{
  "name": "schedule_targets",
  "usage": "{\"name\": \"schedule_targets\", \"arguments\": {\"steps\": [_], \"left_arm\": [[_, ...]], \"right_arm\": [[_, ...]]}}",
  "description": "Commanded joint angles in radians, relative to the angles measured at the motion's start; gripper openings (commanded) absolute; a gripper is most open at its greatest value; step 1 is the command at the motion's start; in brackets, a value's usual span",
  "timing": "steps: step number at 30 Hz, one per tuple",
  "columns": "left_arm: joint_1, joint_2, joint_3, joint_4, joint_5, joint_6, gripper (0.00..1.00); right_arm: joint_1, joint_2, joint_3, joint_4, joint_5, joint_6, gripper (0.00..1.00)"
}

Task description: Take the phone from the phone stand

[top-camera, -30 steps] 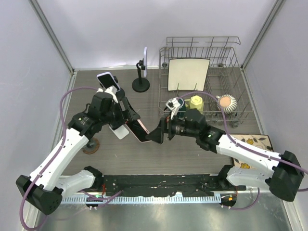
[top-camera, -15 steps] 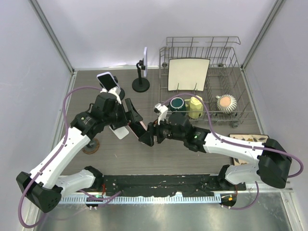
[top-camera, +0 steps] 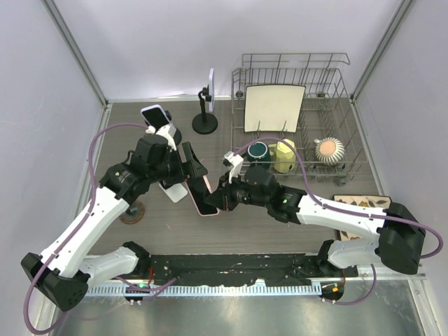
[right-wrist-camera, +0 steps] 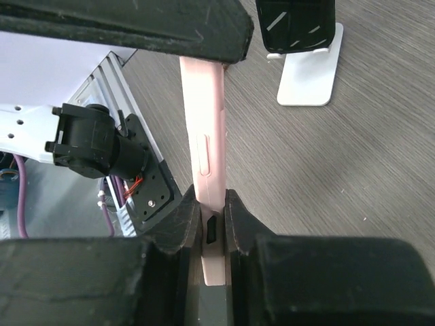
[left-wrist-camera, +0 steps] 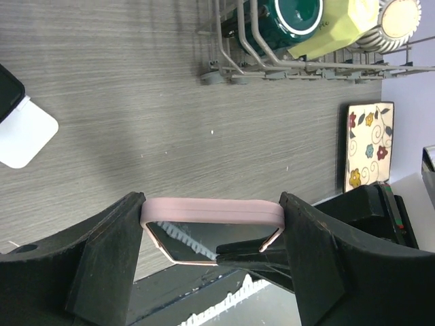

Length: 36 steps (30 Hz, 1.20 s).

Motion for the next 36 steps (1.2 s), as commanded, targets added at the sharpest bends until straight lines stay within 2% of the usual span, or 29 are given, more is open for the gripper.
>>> {"name": "schedule_targets", "arguments": {"steps": [1, 3, 7, 13, 17, 19, 22, 30, 34, 35, 36], "left_arm": [[-0.001, -0.098, 0.023, 0.106, -0.079, 0.133, 0.82], [-0.001, -0.124, 0.017, 0.097, -0.171, 0.168, 0.89], [-0.001, -0.202, -0.029, 0.102, -0.318, 0.243, 0.99], [-0.001, -0.307, -0.089, 0.123, -0.461, 0.317, 1.00], [-0.001, -0.318, -0.089, 0.085, -0.527, 0.339, 1.00], [-0.001, -0.310, -0.084, 0.066, -0.550, 0.342, 1.00], [0.000, -0.307, -0.084, 0.050, -0.563, 0.345, 1.00], [0.000, -0.330, -0.094, 0.042, -0.587, 0.348, 1.00], [-0.001, -0.339, -0.100, 0.036, -0.596, 0.357, 1.00], [0.000, -0.341, -0.101, 0.036, -0.598, 0.358, 1.00], [0.000, -0.341, -0.100, 0.036, -0.599, 0.360, 1.00]], "right_arm": [[-0.005, -0.075, -0.012, -0.197, 0.072, 0.082, 0.01], [-0.005, -0.090, 0.006, -0.364, 0.135, 0.091, 0.01], [-0.010, -0.133, 0.005, -0.589, 0.225, 0.146, 0.01], [-0.077, -0.265, -0.095, -0.770, 0.276, 0.294, 0.01], [-0.253, -0.353, -0.167, -0.894, 0.235, 0.318, 0.01], [-0.379, -0.376, -0.176, -0.933, 0.223, 0.289, 0.01], [-0.483, -0.377, -0.167, -0.988, 0.215, 0.240, 0.01], [-0.518, -0.227, -0.123, -1.029, 0.278, 0.226, 0.01], [-0.519, -0.233, -0.103, -1.029, 0.336, 0.229, 0.01], [-0.521, -0.235, -0.093, -1.042, 0.347, 0.234, 0.02], [-0.524, -0.232, -0.090, -1.049, 0.356, 0.234, 0.08]]}}
